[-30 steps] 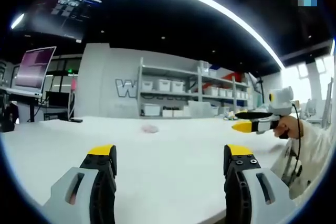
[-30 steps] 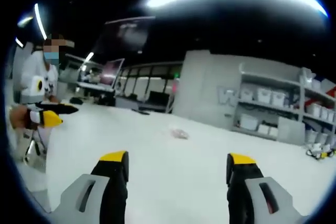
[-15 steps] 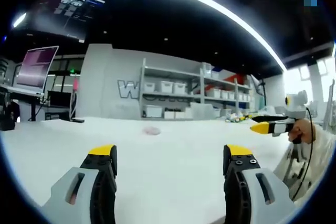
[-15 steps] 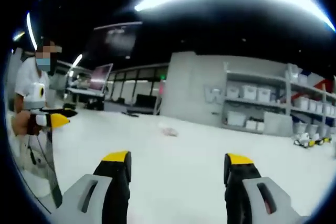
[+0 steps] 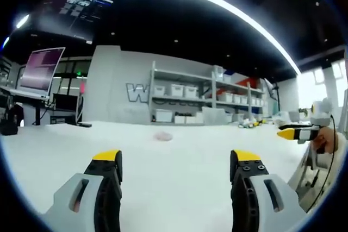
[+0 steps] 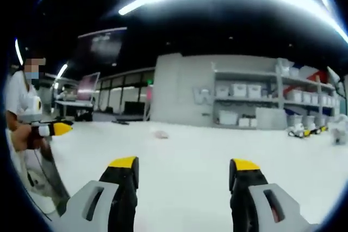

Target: Open the resealable bag by pulling the two sides of the seal apart until the entire bag opening is separated and visibly accessible.

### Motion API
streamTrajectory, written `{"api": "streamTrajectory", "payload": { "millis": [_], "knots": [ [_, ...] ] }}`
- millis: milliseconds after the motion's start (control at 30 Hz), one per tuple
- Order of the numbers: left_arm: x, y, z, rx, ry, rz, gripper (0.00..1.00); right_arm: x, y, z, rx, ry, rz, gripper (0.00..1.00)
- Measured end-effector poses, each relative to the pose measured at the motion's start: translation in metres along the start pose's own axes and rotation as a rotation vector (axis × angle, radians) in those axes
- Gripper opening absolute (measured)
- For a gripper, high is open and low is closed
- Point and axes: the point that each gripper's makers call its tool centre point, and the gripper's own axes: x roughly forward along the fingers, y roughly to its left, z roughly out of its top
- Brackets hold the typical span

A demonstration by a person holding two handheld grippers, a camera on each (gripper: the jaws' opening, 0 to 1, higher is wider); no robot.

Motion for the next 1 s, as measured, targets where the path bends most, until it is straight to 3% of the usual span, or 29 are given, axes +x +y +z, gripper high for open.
{"api": "streamTrajectory", "payload": {
  "millis": [267,733,1000],
  "knots": [
    [0.0,-0.003,0.008,-0.004,-0.011,-0.002,0.8,-0.003,0.003,-0.005,0.005,0.007,0.001,0.64],
    [-0.006,-0.003,0.001,-0.022,0.0,0.01,0.79,-0.009,0.002,-0.008,0.016,-0.007,-0.018,0.64],
    [-0.011,0.001,-0.005,-0.038,0.013,0.02,0.79,-0.007,0.008,-0.016,0.025,0.017,-0.003,0.63]
  ]
}}
